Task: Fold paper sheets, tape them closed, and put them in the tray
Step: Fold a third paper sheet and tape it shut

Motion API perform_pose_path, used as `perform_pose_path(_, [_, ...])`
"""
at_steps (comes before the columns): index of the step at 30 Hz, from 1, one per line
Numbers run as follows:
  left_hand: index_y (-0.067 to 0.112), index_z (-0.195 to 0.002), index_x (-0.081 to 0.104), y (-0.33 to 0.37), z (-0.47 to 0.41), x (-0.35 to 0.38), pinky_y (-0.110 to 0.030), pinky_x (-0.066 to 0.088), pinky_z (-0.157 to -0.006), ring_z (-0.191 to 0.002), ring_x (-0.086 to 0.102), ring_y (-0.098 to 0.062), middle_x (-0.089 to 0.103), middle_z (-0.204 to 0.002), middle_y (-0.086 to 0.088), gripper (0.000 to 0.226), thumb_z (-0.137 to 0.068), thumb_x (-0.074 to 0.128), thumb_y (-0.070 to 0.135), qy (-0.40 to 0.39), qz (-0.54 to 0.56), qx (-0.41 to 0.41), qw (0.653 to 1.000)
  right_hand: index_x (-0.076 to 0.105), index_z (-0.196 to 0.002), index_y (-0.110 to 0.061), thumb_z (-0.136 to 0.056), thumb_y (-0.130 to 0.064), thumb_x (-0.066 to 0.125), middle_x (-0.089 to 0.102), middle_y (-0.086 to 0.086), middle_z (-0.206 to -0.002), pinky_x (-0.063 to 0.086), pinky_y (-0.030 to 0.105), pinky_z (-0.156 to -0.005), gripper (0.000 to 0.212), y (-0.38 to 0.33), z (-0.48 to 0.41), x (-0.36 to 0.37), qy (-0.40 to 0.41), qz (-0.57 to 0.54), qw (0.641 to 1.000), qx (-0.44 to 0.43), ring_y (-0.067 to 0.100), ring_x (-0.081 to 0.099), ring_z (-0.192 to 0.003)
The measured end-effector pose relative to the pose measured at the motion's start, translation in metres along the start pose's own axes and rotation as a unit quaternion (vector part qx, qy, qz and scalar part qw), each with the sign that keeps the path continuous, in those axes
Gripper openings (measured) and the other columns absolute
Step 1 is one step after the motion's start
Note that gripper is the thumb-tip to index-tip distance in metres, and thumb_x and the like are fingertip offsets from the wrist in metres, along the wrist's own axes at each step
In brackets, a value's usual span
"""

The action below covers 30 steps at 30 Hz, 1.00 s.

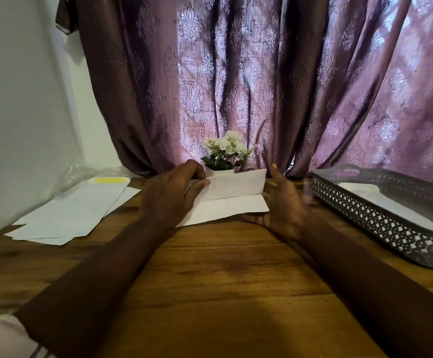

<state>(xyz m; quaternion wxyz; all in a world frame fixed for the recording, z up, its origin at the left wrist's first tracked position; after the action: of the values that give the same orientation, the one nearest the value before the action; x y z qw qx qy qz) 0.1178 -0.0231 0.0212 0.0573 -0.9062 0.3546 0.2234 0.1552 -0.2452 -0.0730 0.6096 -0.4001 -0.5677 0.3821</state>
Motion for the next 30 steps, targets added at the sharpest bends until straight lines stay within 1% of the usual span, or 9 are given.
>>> perform_pose_path(4, [0.029,-0.095,0.059,0.017,0.002,0.014,-0.038,0.05,-0.07,-0.082,0.064,-0.017,0.067,-0.09,0.01,0.015,-0.095,0.063,0.043,-0.067,-0.002,0.072,0.995,0.067,-0.113,-0.013,-0.095,-0.025,0.057,0.069,0.014,-0.113,0.061,0.037,-0.068,0.023,-0.001,0.005,-0.002,0.029,-0.012,0.999,-0.015,0.028,0.067,-0.096])
perform_pose_path(6, [0.029,-0.092,0.058,0.023,0.005,0.023,-0.039,0.048,-0.075,-0.09,0.059,-0.016,0.063,-0.094,0.009,0.015,-0.091,0.065,0.042,-0.099,-0.006,0.103,0.99,0.066,-0.113,-0.015,-0.089,0.001,0.052,0.064,0.014,-0.119,0.06,0.035,-0.058,0.032,-0.001,0.003,-0.007,0.049,-0.024,0.998,-0.031,0.031,0.063,-0.102])
perform_pose_path(9, [0.031,-0.093,0.058,0.02,0.009,0.034,-0.034,0.046,-0.079,-0.097,0.052,-0.011,0.06,-0.101,0.011,0.03,-0.086,0.064,0.059,-0.132,-0.011,0.082,0.988,0.062,-0.125,-0.014,-0.087,0.019,0.049,0.064,0.019,-0.126,0.065,0.045,-0.064,0.052,-0.002,-0.001,-0.008,0.059,-0.024,0.997,-0.048,0.037,0.064,-0.111])
perform_pose_path(12, [0.035,-0.11,0.057,0.016,0.012,0.045,-0.034,0.043,-0.088,-0.108,0.05,-0.008,0.059,-0.114,0.014,0.042,-0.088,0.054,0.071,-0.156,-0.006,0.043,0.987,0.06,-0.124,-0.008,-0.089,0.021,0.055,0.068,0.022,-0.125,0.063,0.051,-0.076,0.045,0.001,0.001,0.001,0.027,0.006,0.998,-0.057,0.041,0.067,-0.111])
perform_pose_path(16, [0.034,-0.125,0.052,0.005,0.015,0.057,-0.036,0.042,-0.089,-0.112,0.055,-0.015,0.063,-0.122,0.008,0.038,-0.098,0.046,0.059,-0.184,0.018,-0.008,0.983,0.061,-0.128,-0.004,-0.088,0.021,0.058,0.069,0.025,-0.124,0.061,0.053,-0.082,0.048,0.009,0.001,0.016,-0.015,0.017,0.999,-0.048,0.041,0.068,-0.108])
perform_pose_path(21, [0.026,-0.072,0.048,-0.014,0.023,0.076,-0.038,0.043,-0.066,-0.07,0.055,-0.016,0.053,-0.069,0.007,0.032,-0.101,0.045,0.039,-0.238,0.104,-0.066,0.963,0.068,-0.118,-0.01,-0.087,0.02,0.058,0.072,0.02,-0.118,0.06,0.042,-0.079,0.044,0.012,-0.001,0.024,-0.021,0.052,0.997,-0.058,0.033,0.069,-0.098])
perform_pose_path(26, [0.012,-0.077,0.062,-0.039,0.023,0.072,-0.034,0.033,-0.06,-0.065,0.054,-0.012,0.057,-0.067,0.0,0.041,-0.104,0.049,0.04,-0.259,0.051,-0.102,0.959,0.068,-0.115,-0.01,-0.095,0.008,0.054,0.073,0.015,-0.106,0.061,0.033,-0.059,0.03,0.001,0.009,0.012,0.055,0.071,0.991,-0.103,0.024,0.069,-0.085])
perform_pose_path(28, [0.019,-0.07,0.057,-0.043,0.027,0.068,-0.032,0.03,-0.058,-0.062,0.049,-0.008,0.053,-0.064,0.004,0.041,-0.103,0.05,0.043,-0.286,0.03,-0.107,0.952,0.064,-0.128,-0.018,-0.094,-0.004,0.058,0.071,0.005,-0.112,0.062,0.042,-0.076,0.037,-0.018,0.012,0.005,0.114,0.297,0.926,-0.205,0.022,0.069,-0.094])
perform_pose_path(30, [0.023,-0.064,0.051,-0.043,0.029,0.065,-0.03,0.027,-0.055,-0.058,0.046,-0.007,0.049,-0.061,0.005,0.044,-0.101,0.053,0.046,-0.303,0.009,-0.111,0.947,0.06,-0.136,-0.03,-0.091,-0.019,0.065,0.068,-0.004,-0.124,0.055,0.038,-0.092,0.046,-0.027,0.021,0.027,0.111,0.542,0.779,-0.295,0.018,0.065,-0.109])
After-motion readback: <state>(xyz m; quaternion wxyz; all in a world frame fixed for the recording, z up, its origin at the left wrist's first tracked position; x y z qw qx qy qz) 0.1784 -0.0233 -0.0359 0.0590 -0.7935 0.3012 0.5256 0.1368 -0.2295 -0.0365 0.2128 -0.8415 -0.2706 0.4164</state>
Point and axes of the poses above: each hand's wrist, its own z-axis away from the middle knuckle, its own x-axis out of the palm, y = z × x, the point moved 10 cm from there along -z, towards the middle knuckle
